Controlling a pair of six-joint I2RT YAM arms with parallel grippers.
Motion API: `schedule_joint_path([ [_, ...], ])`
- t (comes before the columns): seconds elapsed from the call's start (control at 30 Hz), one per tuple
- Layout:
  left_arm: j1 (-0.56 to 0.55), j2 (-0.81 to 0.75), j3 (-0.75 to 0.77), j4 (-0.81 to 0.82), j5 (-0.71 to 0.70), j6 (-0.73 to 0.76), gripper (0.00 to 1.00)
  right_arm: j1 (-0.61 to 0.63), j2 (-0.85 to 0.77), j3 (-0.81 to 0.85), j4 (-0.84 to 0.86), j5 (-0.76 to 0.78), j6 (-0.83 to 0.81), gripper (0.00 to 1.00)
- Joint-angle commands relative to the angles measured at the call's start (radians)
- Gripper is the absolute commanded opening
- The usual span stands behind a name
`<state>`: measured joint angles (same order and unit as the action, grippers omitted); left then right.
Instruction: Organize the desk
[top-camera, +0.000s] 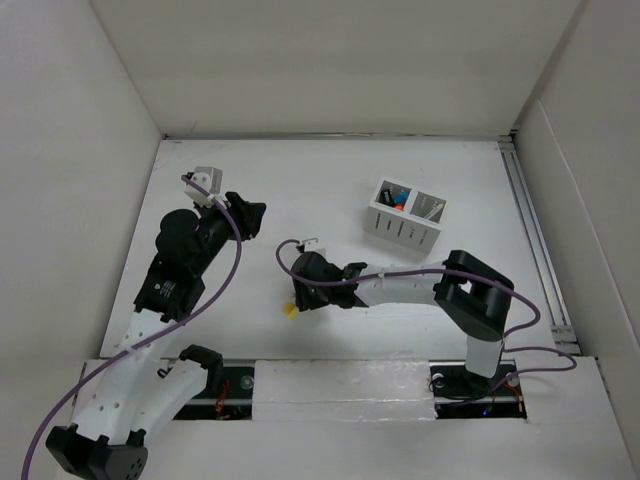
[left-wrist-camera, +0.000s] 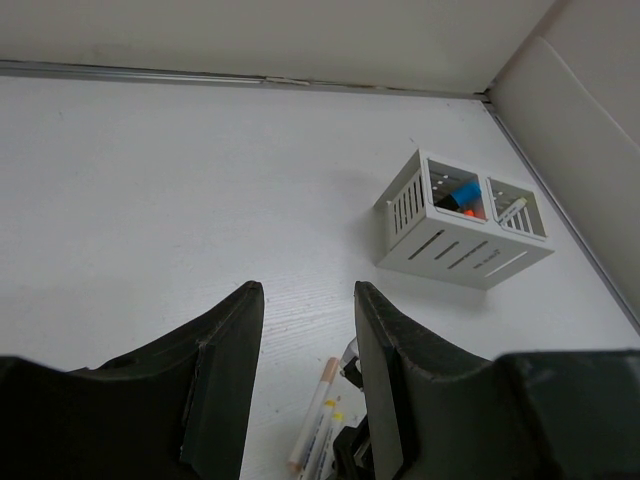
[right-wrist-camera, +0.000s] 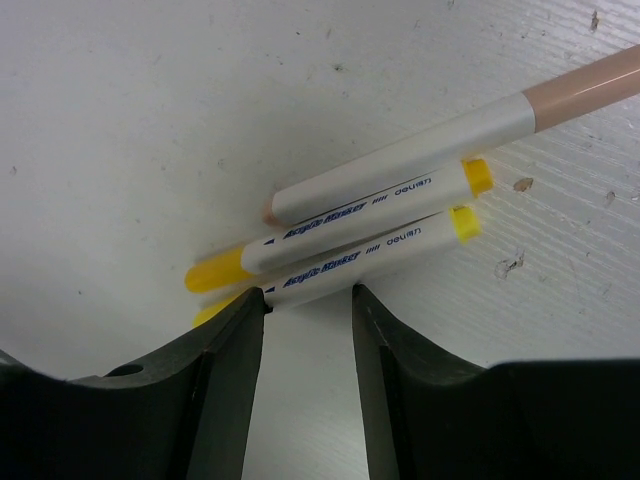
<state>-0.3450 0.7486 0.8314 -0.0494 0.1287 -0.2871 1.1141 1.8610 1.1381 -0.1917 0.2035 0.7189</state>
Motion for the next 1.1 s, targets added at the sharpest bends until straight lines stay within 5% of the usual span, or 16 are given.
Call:
schedule_joint_path([
  [0.0,-0.002,0.0,0.012,0.043,0.009,-0.006,0.38,0.007,0.012,0.04,0.031,-0.035,-0.036,0.46],
  [0.33,-0.002,0.017,0.017,0.039,0.015,-0.003,0.37,0.007,0.043,0.026,-0.012,0.005,-0.027,0.51],
  [0.8,-0.002,0.043,0.025,0.037,0.02,0.0,0.37,-0.077,-0.134,-0.175,-0.095,0.14,-0.018,0.38],
  [1.07,-0.002,0.046,0.023,0.043,0.019,0.0,0.37,-0.091,-0.21,-0.173,-0.103,0.168,-0.044,0.51],
])
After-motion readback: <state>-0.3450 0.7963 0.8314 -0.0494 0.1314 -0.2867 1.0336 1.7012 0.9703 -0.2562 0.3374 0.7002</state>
